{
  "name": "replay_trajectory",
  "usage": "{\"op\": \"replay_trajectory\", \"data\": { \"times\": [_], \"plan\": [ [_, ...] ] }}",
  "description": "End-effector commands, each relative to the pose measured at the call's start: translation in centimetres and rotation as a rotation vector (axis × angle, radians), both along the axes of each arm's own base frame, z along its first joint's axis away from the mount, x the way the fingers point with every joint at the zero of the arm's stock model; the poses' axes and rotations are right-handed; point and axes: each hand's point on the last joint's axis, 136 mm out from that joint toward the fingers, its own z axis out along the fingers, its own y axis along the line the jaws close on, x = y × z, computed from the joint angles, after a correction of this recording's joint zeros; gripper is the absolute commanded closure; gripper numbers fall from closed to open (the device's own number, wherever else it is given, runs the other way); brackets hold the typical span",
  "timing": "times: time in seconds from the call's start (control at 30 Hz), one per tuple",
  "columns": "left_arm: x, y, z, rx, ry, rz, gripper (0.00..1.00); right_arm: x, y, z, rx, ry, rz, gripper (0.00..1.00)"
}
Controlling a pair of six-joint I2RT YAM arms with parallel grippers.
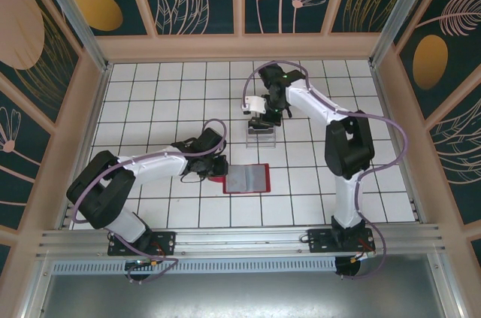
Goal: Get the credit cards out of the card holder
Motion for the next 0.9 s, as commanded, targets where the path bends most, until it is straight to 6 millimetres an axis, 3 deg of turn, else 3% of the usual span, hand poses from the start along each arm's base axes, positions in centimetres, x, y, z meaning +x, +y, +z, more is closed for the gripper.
{"op": "replay_trajectory", "data": {
  "times": [0.0,0.2,0.3,0.43,0.53,0.67,0.77,0.87],
  "plan": [
    [0.5,0.1,1.2,0.004,-0.025,-0.005,0.83,-0.7,0.0,-1.0,-0.017,0.062,0.028,1.00],
    [0.4,0.1,1.2,0.006,-0.021,-0.007,0.84,-0.7,0.4,-2.0,-0.030,0.092,0.030,0.99],
    [0.4,0.1,1.3,0.007,-0.022,-0.009,0.84,-0.6,0.7,-1.9,-0.031,0.084,0.029,0.83],
    [0.4,0.0,1.6,0.007,-0.024,-0.014,0.83,0.6,0.8,-0.5,-0.034,0.001,0.013,0.73],
    [0.5,-0.1,1.8,0.007,-0.028,-0.015,0.83,2.2,0.2,0.7,-0.063,-0.138,-0.015,0.72],
    [0.7,0.0,2.0,0.009,-0.038,-0.012,0.83,2.9,-0.2,2.7,-0.059,-0.247,-0.038,0.71],
    [0.7,0.1,2.0,0.011,-0.040,-0.009,0.83,2.4,-0.2,4.4,-0.023,-0.276,-0.050,0.71],
    [0.8,0.1,2.2,0.011,-0.046,-0.007,0.83,1.1,1.1,6.1,0.043,-0.298,-0.051,0.71]
  ]
}}
